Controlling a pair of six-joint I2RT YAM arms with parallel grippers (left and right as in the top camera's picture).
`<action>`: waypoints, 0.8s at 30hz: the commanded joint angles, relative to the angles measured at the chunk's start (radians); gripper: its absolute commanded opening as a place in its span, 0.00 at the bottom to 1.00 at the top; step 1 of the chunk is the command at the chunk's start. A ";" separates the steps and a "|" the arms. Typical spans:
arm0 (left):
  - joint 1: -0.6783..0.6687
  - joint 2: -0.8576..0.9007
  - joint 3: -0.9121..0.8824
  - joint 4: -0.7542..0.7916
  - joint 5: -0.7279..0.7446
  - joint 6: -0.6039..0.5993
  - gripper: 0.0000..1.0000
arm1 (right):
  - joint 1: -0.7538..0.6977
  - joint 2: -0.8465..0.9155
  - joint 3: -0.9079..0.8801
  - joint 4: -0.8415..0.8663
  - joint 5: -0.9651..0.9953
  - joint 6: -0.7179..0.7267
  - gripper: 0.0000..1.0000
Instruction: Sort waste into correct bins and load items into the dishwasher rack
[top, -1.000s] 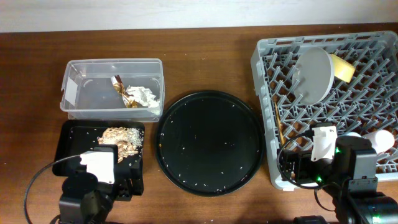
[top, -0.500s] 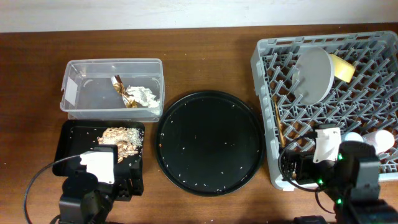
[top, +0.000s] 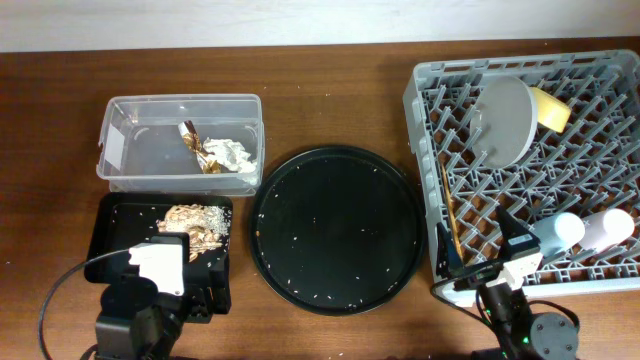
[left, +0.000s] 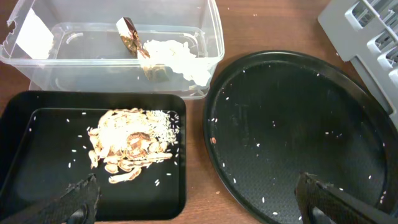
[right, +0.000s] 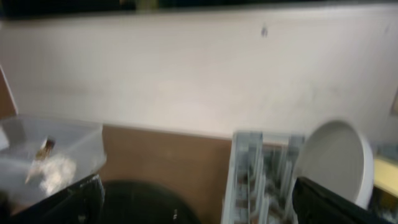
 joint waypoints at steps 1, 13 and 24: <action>-0.001 -0.006 -0.006 0.001 -0.010 -0.009 0.99 | 0.004 -0.014 -0.087 0.116 0.025 0.007 0.98; -0.001 -0.006 -0.006 0.001 -0.010 -0.009 0.99 | -0.009 -0.012 -0.182 -0.006 0.087 0.008 0.98; -0.001 -0.006 -0.006 0.001 -0.010 -0.009 0.99 | -0.009 -0.012 -0.182 -0.006 0.087 0.008 0.98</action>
